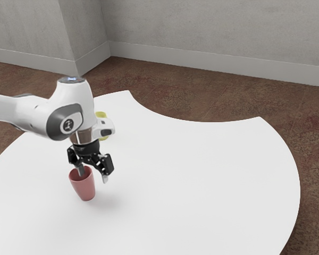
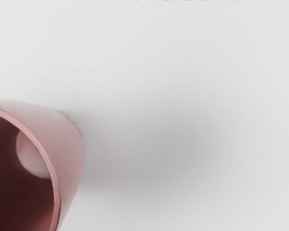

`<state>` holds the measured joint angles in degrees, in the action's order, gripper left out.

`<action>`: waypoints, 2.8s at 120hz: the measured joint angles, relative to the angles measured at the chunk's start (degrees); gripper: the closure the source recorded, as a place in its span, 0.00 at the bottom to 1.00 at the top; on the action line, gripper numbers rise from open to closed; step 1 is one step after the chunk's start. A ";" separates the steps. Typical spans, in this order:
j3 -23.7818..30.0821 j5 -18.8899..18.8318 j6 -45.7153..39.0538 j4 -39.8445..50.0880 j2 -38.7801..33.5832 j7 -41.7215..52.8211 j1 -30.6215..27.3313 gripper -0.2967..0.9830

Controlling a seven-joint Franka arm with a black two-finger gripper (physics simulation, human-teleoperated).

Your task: Place the right cup onto the left cup

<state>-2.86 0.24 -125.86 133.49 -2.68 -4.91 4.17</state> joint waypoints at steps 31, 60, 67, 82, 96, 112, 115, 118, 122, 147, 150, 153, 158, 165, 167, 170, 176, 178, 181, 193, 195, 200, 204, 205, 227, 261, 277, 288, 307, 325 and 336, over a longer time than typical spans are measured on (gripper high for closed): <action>-2.38 -1.46 -3.18 -0.03 3.34 -0.60 -1.12 0.23; -2.37 -2.14 -6.51 0.13 4.87 -0.89 -2.62 0.23; -2.34 -2.21 -7.08 0.36 4.96 -0.95 -1.89 0.23; -2.33 -2.27 -7.89 0.62 5.24 -1.05 0.00 0.23; -2.35 -2.30 -8.29 0.64 5.41 -1.13 0.52 0.37; -2.41 -2.24 -8.54 0.65 5.62 -1.19 -0.24 0.63; -2.41 -2.23 -8.57 0.65 5.72 -1.20 -0.40 0.66; -2.47 -2.23 -8.60 0.65 5.77 -1.21 -0.47 0.68; -2.96 -2.23 -8.63 0.65 5.97 -1.23 -0.19 0.71; -4.14 -2.22 -8.69 0.66 6.67 -1.49 -0.69 0.81; -4.16 -2.23 -8.69 0.66 6.67 -1.52 -0.66 0.81; -4.16 -2.24 -8.69 0.66 6.67 -1.55 -0.60 0.81; -4.17 -2.26 -8.69 0.66 6.64 -1.62 -0.49 0.82; -4.18 -2.33 -8.61 0.66 6.40 -1.73 -0.35 0.83; -4.18 -2.35 -8.57 0.66 6.31 -1.76 -0.33 0.83; -4.18 -2.39 -8.49 0.66 6.11 -1.82 -0.30 0.83; -4.19 -2.46 -8.31 0.66 5.49 -1.94 -0.28 0.83; -4.21 -2.48 -8.16 0.65 5.16 -1.98 -0.25 0.83; -4.23 -2.51 -7.94 0.64 4.55 -2.04 -0.23 0.84; -4.31 -2.62 -6.62 0.41 2.45 -2.26 -0.18 0.84; -4.28 -2.65 -6.26 0.24 2.09 -2.27 -0.22 0.84; -4.52 -2.71 -5.02 -0.85 1.36 -2.25 0.01 0.84; -4.69 -2.75 -3.60 -2.43 1.01 -2.19 0.13 0.84; -4.72 -2.75 -3.20 -2.89 0.88 -2.16 0.15 0.84; -5.12 -2.81 6.81 -12.92 -0.77 -0.79 -0.28 0.84; -8.98 -2.81 19.82 -24.36 0.22 1.74 -0.51 0.84; -10.43 -2.90 22.54 -28.34 1.43 2.83 -1.22 0.84; -10.46 -2.94 24.57 -34.39 5.05 3.45 -2.78 0.84; -10.43 -2.91 27.16 -43.52 9.94 4.41 -1.30 0.84; -10.27 -2.36 28.78 -51.01 15.23 5.20 -0.49 0.84; -10.15 -2.18 30.30 -57.99 20.46 5.65 -0.50 0.84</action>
<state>-13.01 -1.95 -95.56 75.49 17.78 0.74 3.67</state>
